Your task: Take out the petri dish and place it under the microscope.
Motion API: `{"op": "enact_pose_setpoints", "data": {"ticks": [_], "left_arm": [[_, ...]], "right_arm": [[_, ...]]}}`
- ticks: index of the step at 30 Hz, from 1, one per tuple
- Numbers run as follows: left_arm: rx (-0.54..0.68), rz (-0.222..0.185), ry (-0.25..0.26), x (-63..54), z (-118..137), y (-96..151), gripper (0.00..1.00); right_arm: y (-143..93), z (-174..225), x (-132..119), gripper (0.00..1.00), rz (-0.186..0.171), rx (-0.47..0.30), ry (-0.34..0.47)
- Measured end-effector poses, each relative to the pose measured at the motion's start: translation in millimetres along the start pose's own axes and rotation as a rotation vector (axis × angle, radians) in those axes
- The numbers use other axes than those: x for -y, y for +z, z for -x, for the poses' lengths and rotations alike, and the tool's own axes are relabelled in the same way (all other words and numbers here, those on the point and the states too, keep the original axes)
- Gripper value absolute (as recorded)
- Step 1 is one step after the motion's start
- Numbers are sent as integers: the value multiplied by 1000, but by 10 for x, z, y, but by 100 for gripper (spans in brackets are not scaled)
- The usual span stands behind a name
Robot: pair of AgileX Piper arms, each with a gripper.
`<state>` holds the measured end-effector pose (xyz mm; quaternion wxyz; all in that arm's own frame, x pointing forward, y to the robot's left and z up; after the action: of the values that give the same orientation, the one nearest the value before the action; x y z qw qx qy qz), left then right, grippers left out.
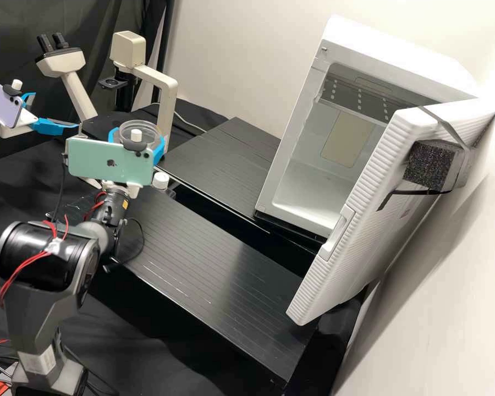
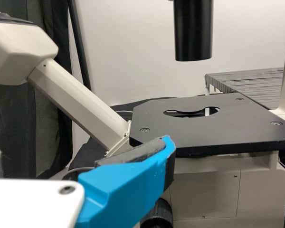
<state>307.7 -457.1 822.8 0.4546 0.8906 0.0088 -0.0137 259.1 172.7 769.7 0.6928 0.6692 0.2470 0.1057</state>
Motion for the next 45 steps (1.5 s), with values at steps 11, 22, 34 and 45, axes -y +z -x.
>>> {"op": "enact_pose_setpoints", "data": {"ticks": [11, 22, 34, 45], "left_arm": [[0, 0, 0, 0, 0, 0, 100], [0, 0, 0, 0, 0, 0, 100], [0, 0, 0, 0, 0, 0, 100], [0, 0, 0, 0, 0, 0, 100]], "right_arm": [[-96, -568, 426, 0, 38, 25, -114], [91, -1129, 602, 0, 20, 119, -143], [129, -1521, 673, 0, -16, 161, -162], [29, -1729, 880, 0, -22, 151, -223]]}}
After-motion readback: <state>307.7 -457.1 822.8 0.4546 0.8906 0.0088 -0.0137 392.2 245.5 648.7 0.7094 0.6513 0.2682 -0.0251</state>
